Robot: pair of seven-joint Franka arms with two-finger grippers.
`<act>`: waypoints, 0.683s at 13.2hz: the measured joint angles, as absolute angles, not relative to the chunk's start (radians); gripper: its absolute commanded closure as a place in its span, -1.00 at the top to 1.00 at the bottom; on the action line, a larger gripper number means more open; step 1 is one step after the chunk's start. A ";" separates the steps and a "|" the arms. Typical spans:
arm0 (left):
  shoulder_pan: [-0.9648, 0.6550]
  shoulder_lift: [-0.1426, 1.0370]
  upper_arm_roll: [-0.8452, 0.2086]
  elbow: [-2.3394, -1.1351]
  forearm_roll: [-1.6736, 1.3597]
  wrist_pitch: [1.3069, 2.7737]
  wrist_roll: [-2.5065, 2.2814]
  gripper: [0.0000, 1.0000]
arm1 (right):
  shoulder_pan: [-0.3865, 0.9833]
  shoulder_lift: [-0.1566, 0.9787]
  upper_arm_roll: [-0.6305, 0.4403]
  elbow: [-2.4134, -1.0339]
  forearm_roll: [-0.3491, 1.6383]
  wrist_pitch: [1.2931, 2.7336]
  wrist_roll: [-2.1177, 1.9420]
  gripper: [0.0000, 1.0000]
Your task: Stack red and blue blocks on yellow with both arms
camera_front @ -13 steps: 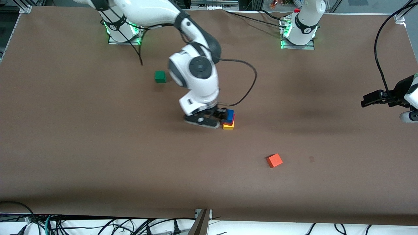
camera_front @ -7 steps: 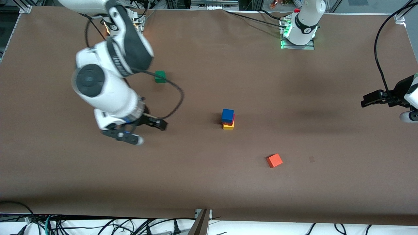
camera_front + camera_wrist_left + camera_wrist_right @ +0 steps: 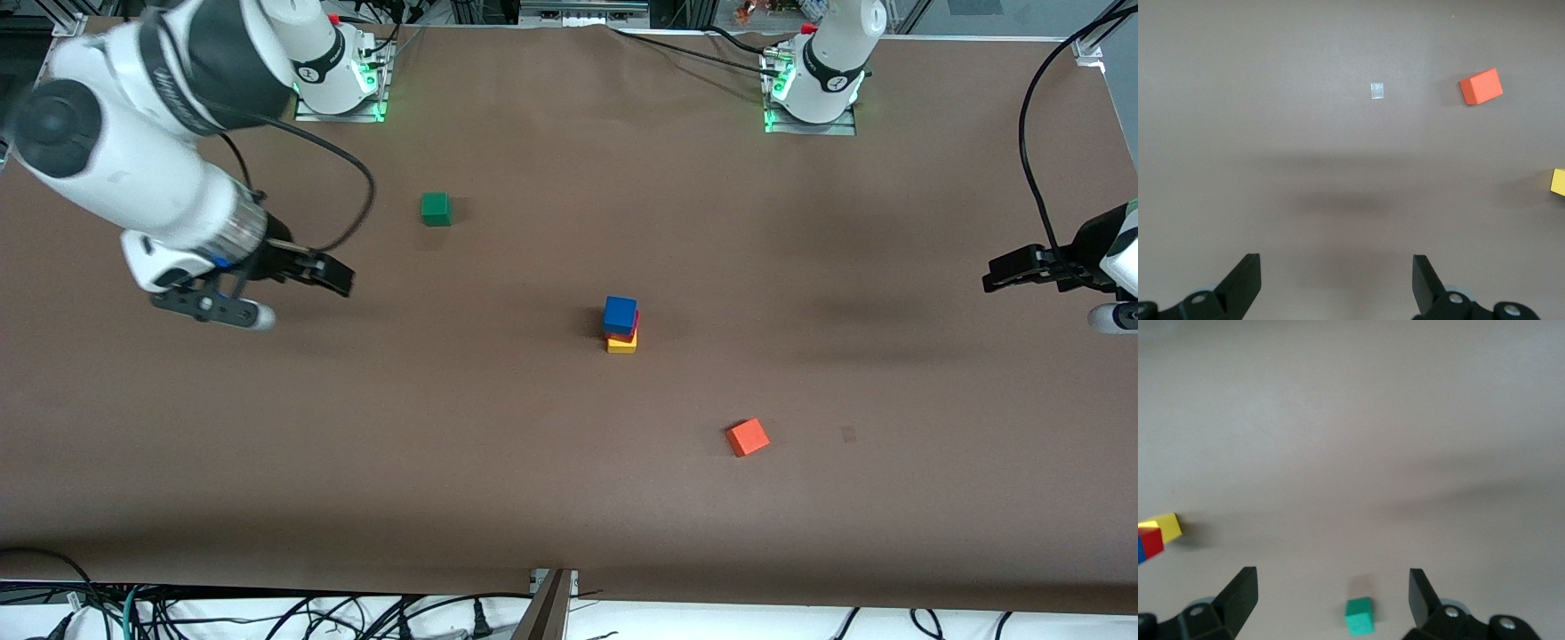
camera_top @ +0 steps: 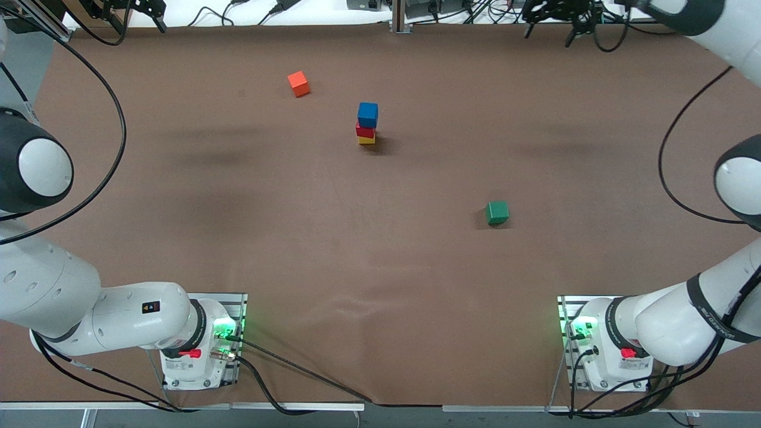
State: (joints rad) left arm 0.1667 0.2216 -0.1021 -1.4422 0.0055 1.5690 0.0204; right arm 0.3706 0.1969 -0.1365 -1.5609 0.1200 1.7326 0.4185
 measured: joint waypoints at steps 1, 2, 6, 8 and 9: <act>0.167 0.222 -0.102 -1.442 0.006 1.569 0.021 1.00 | 0.343 0.166 -0.137 -1.580 0.119 1.715 0.364 1.00; 0.167 0.222 -0.102 -1.442 0.006 1.569 0.021 1.00 | 0.319 0.142 -0.138 -1.591 0.115 1.697 0.316 1.00; 0.167 0.222 -0.102 -1.442 0.006 1.569 0.021 1.00 | 0.277 0.065 -0.135 -1.624 0.043 1.655 0.223 1.00; 0.167 0.222 -0.102 -1.442 0.006 1.569 0.021 1.00 | 0.270 0.041 -0.123 -1.646 0.032 1.655 0.218 1.00; 0.167 0.222 -0.102 -1.442 0.006 1.569 0.021 1.00 | 0.267 0.037 -0.119 -1.648 0.031 1.655 0.215 1.00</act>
State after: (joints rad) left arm 0.1667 0.2216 -0.1021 -1.4421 0.0055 1.5691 0.0207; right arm 0.2667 0.0372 -0.1190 -1.6485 0.0305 1.6552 0.2150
